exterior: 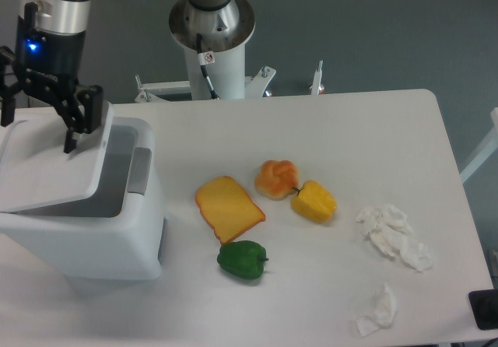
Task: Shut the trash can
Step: 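Push the raised white lid down over the trash can opening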
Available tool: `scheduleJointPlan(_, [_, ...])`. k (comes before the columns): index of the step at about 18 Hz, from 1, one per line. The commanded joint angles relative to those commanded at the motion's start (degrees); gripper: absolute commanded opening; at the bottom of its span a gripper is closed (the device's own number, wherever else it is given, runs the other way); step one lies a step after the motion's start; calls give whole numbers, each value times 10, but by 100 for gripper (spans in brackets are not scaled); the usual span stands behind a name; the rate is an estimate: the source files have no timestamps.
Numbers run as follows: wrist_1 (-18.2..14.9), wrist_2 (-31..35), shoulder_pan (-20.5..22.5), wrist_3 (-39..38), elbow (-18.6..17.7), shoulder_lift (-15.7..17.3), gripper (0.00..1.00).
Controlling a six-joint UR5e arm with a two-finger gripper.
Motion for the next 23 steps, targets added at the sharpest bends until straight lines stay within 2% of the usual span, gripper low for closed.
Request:
scheduleJointPlan(16, [0,0,15,6,-15,-13,100])
scheduleJointPlan(23, [1,0,17,6,-15,-29,100])
